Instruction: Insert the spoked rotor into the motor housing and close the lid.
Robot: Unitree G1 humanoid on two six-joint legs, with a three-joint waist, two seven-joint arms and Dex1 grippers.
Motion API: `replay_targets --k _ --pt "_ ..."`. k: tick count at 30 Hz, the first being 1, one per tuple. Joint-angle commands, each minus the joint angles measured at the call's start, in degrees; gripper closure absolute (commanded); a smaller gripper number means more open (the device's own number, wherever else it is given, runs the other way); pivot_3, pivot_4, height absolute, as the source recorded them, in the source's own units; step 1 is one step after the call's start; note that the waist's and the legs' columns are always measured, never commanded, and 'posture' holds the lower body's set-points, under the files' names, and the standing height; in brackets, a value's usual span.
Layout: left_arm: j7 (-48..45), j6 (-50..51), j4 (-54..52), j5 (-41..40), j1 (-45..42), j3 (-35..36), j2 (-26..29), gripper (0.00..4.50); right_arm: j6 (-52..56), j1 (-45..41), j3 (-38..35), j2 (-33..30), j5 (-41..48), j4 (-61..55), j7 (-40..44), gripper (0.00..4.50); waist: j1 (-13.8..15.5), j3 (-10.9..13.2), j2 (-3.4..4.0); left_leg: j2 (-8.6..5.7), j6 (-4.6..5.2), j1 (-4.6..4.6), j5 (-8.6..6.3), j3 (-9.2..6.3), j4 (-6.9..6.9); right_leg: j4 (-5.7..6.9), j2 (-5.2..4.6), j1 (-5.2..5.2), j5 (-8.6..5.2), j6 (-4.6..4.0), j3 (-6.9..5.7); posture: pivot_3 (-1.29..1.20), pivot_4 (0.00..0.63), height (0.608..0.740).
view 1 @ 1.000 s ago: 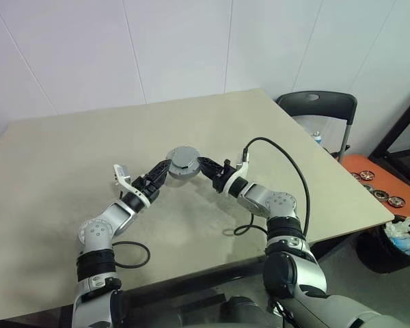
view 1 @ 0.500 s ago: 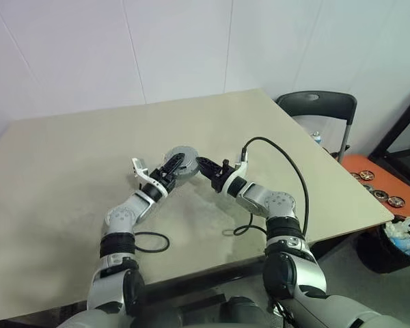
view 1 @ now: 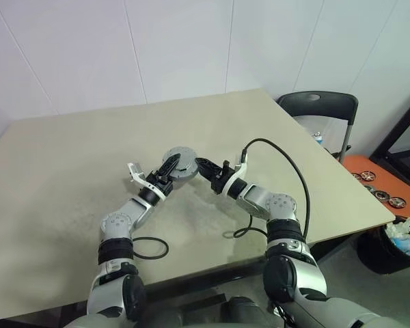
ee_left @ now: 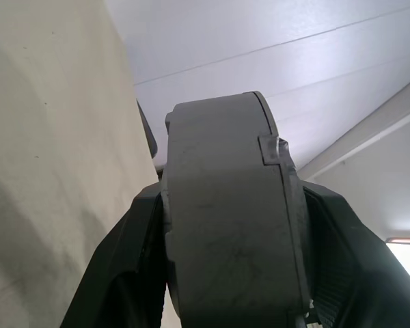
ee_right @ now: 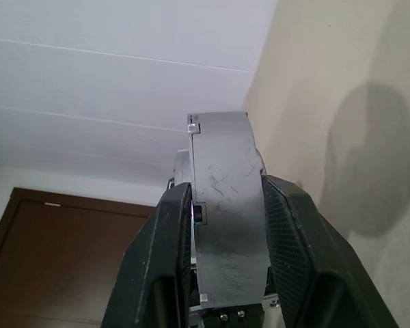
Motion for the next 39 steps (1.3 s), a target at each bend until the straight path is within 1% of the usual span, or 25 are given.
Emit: replay_targets --k 1,9,11,12,18,23,26,30,35,39 --pt "-2.1 0.1 -2.7 0.6 -1.1 -2.7 -0.9 2.2 -0.5 -1.2 0.5 2.2 2.1 -2.3 -0.3 3.32 0.0 0.0 0.0 0.0 0.0 0.0 0.0 0.0 0.0 0.0 0.0 0.0 0.0 0.0 0.0 0.0 0.0 0.74" --pt "-1.7 -0.6 -3.5 0.9 -0.9 -3.1 -1.4 2.2 -0.3 -1.1 0.6 2.3 2.8 -2.8 0.0 3.32 0.0 0.0 0.0 0.0 0.0 0.0 0.0 0.0 0.0 0.0 0.01 0.0 0.0 0.0 0.0 0.0 0.0 0.74" --pt "-1.2 -0.5 -2.9 0.6 -1.2 -2.7 -1.7 2.2 0.3 -1.0 0.9 2.7 3.8 -4.4 1.1 2.58 0.0 0.0 0.0 0.0 0.0 0.0 0.0 0.0 0.01 0.01 0.01 0.0 0.0 0.0 0.0 0.0 0.0 0.74" --pt "-1.0 -0.4 -2.7 0.4 -1.3 -2.6 -1.8 2.2 0.4 -1.0 1.0 2.8 4.0 -4.9 1.1 2.32 0.0 0.0 0.0 0.0 0.0 0.0 0.0 0.0 0.01 0.0 0.01 0.0 0.0 0.0 0.0 0.0 0.0 0.74" --pt "0.5 -1.7 -1.6 -2.3 -1.7 0.8 -3.2 2.2 -0.2 -1.0 2.3 2.7 3.4 -4.9 0.5 0.29 0.0 0.0 -0.01 0.0 0.0 0.0 0.0 0.0 0.01 0.0 0.0 0.01 0.0 0.0 0.0 0.0 0.0 0.74" --pt "3.7 -12.4 0.1 -0.9 -3.7 5.7 -3.6 2.2 -1.7 -1.1 2.2 2.6 3.4 -4.4 -0.3 0.29 0.0 0.0 -0.01 0.03 0.0 0.02 0.0 0.0 0.01 0.02 0.03 0.01 0.0 0.0 0.0 0.0 0.0 0.74" --pt "7.2 -21.0 2.7 1.7 -4.9 7.9 -2.6 2.2 -2.2 -1.0 2.6 2.6 3.3 -4.2 -0.5 0.29 -0.1 0.0 -0.01 0.04 -0.01 0.05 0.01 0.02 0.01 0.01 0.04 0.02 0.02 -0.02 0.0 0.0 0.0 0.74" --pt "10.4 -28.4 3.2 2.6 -5.5 10.5 -1.2 2.2 -2.1 -0.8 3.5 2.4 3.4 -4.6 -0.5 0.29 0.1 0.0 -0.02 0.06 -0.01 0.02 0.01 0.01 -0.01 -0.01 0.06 0.0 0.02 -0.03 0.0 0.0 0.0 0.74" --pt "11.9 -34.0 4.1 5.0 -5.1 11.6 2.9 2.2 -2.2 0.0 4.0 2.2 3.7 -5.4 -0.8 0.29 0.3 -0.1 -0.12 -0.01 0.0 -0.04 0.0 0.01 0.01 -0.05 0.0 0.0 0.02 -0.02 0.0 0.0 0.0 0.74" --pt "13.1 -37.7 8.5 7.4 -5.2 12.7 7.5 2.2 -2.2 0.3 4.1 2.2 3.9 -5.8 -1.0 0.29 0.2 -0.1 -0.13 0.01 -0.01 0.0 0.0 0.01 0.01 -0.02 0.02 0.0 0.02 -0.02 -0.01 0.0 0.0 0.74"
